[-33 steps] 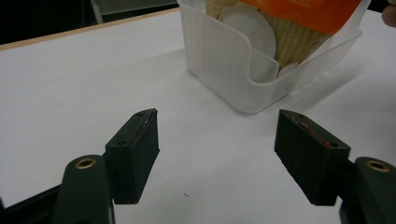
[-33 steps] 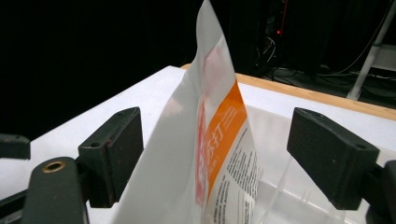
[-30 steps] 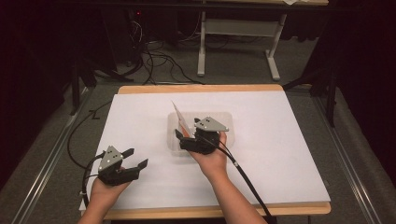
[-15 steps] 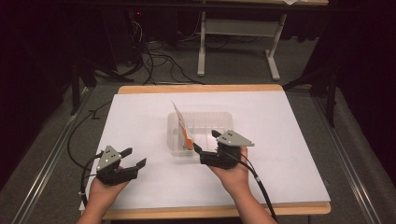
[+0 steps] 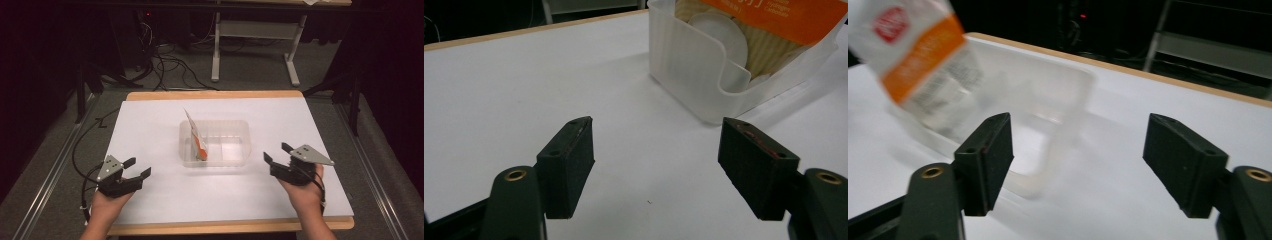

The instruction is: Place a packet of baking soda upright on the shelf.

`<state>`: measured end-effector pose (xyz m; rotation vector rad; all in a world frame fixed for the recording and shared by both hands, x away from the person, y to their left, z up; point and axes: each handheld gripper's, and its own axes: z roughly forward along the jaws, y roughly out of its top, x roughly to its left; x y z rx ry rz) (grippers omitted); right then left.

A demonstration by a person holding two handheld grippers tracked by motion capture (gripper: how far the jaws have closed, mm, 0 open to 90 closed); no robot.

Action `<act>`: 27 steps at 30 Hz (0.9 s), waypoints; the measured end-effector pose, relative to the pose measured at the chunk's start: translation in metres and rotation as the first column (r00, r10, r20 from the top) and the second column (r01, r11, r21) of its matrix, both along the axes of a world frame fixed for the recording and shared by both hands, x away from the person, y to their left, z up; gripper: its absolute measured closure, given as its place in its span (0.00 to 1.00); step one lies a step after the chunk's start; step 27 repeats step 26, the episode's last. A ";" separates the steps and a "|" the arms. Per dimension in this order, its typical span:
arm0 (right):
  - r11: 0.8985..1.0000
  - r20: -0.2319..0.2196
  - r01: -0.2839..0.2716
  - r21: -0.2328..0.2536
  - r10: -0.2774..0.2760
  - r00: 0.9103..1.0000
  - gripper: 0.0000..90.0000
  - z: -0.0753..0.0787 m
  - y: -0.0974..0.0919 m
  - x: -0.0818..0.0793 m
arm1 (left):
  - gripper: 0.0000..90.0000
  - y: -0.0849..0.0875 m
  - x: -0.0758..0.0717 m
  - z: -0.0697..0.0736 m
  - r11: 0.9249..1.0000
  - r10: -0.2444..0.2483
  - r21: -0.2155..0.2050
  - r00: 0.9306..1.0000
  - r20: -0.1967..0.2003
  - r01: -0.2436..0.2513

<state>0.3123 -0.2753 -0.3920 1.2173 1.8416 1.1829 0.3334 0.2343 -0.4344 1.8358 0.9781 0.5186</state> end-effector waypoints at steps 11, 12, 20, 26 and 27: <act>0.984 -0.074 0.131 0.123 -0.122 0.990 0.46 -0.034 -0.068 -0.017 | 0.34 -0.006 0.001 -0.004 1.000 0.006 0.007 0.999 -0.032 -0.005; 0.984 -0.074 0.131 0.123 -0.122 0.990 0.46 -0.034 -0.068 -0.017 | 0.34 -0.008 0.000 -0.004 1.000 0.004 0.009 1.000 -0.031 -0.003; 0.994 -0.093 0.061 0.086 -0.053 0.994 0.44 -0.038 -0.057 -0.009 | 0.34 -0.015 -0.001 -0.006 0.999 -0.007 0.035 0.999 -0.039 0.009; 0.992 -0.092 0.079 0.094 -0.070 0.993 0.44 -0.039 -0.060 -0.011 | 0.34 -0.014 -0.001 -0.005 1.000 -0.006 0.027 1.000 -0.031 0.006; 0.992 -0.092 0.079 0.094 -0.070 0.993 0.44 -0.039 -0.060 -0.011 | 0.34 -0.014 -0.001 -0.005 1.000 -0.006 0.027 1.000 -0.031 0.006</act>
